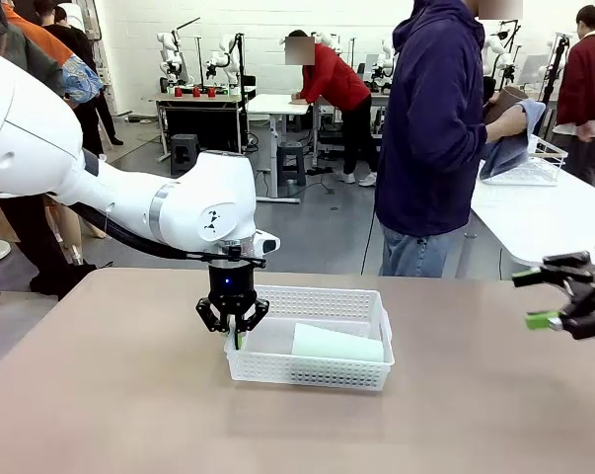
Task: Clean and organize the cups into the basket.
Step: Pick up the Organizing basket and move it to the center of the table, then pick up the Reusable plastic cup from the right side of the table and place it inside the Organizing basket, then pick up the Reusable plastic cup from the right side of the table and stack it inside the Organizing basket in the center of the table.
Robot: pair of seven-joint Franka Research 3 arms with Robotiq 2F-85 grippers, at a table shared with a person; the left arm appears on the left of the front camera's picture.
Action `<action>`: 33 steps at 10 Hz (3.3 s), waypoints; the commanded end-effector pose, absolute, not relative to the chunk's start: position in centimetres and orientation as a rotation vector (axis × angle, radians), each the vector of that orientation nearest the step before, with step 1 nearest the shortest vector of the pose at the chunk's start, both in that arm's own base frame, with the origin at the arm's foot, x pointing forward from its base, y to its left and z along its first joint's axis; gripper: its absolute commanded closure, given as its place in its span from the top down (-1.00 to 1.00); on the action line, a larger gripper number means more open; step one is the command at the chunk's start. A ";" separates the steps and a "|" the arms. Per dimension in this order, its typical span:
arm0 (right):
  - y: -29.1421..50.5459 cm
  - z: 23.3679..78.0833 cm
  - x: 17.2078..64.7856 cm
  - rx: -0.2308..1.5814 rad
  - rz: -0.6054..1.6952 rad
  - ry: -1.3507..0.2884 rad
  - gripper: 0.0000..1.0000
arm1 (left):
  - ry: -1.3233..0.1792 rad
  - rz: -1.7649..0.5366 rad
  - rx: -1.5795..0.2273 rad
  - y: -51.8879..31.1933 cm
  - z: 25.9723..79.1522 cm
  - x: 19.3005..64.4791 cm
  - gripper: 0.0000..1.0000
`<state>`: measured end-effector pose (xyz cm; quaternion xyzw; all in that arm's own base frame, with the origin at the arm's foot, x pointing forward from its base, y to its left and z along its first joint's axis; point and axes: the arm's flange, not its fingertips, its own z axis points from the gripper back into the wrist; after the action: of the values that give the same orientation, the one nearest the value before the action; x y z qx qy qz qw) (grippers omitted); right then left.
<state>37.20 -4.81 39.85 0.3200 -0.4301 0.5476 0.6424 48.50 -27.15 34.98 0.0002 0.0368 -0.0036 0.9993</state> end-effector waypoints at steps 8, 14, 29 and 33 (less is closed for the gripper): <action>-11.8 35.3 38.9 0.843 1.163 -0.941 1.00 | 0.071 -0.009 0.000 -27.1 35.1 48.4 -1.00; -11.8 35.3 38.9 0.843 1.163 -0.941 1.00 | 0.071 -0.009 0.000 -27.1 35.1 48.4 -1.00; -8.7 29.2 46.7 0.904 1.190 -0.924 1.00 | 0.071 -0.009 0.000 -27.1 35.1 48.4 -1.00; -6.0 26.9 48.5 0.976 1.242 -0.841 1.00 | 0.071 -0.009 0.000 -27.1 35.1 48.4 -1.00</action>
<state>47.81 -6.63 27.01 0.4204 -0.3735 0.5307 0.6341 48.50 -27.15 34.98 0.0002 0.0368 -0.0036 0.9993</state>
